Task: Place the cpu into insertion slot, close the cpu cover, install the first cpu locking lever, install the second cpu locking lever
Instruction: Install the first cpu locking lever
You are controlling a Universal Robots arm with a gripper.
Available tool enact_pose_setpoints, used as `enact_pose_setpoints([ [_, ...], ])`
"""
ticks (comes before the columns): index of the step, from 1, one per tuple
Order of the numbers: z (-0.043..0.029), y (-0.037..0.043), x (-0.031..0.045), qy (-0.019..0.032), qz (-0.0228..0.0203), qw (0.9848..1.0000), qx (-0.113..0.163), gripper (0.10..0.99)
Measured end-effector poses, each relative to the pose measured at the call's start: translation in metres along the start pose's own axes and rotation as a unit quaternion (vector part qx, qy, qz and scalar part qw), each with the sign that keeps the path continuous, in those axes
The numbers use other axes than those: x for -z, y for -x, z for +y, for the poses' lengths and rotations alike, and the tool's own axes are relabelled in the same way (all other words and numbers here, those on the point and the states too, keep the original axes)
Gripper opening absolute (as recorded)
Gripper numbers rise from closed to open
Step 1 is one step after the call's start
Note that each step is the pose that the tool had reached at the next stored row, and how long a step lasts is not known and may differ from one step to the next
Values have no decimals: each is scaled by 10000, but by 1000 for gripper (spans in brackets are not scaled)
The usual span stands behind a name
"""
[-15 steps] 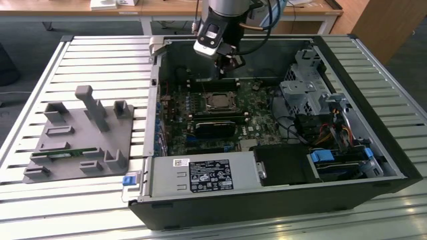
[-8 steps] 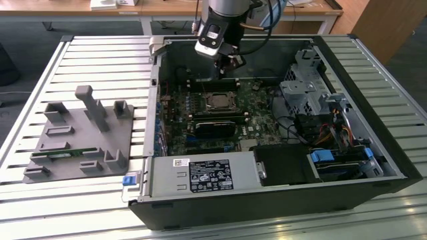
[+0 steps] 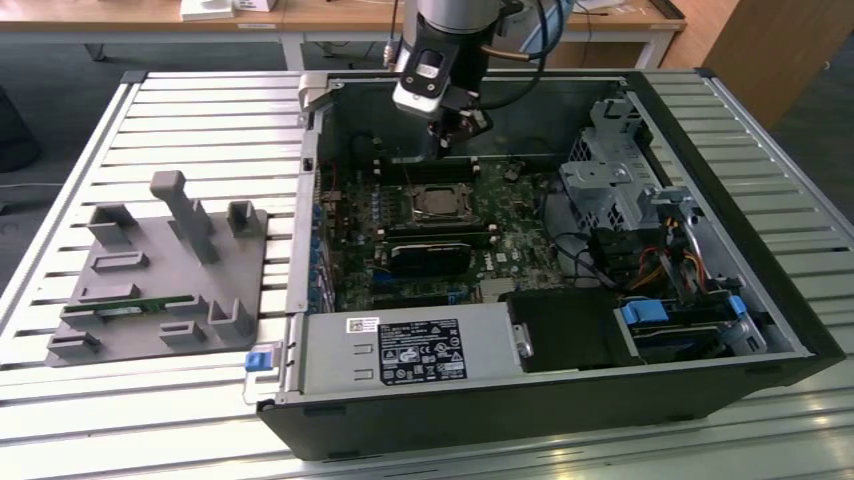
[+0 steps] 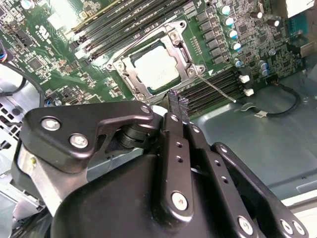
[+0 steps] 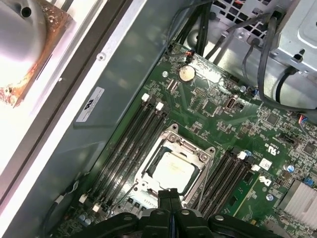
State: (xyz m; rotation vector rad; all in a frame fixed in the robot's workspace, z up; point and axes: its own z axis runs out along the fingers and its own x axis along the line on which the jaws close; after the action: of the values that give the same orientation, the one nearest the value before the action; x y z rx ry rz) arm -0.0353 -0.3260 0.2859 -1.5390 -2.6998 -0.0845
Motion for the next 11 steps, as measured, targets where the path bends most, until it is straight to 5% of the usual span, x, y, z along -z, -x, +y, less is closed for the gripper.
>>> enact_pose_setpoints([
  [11,0,0,0,-15,8,9996,272,106],
])
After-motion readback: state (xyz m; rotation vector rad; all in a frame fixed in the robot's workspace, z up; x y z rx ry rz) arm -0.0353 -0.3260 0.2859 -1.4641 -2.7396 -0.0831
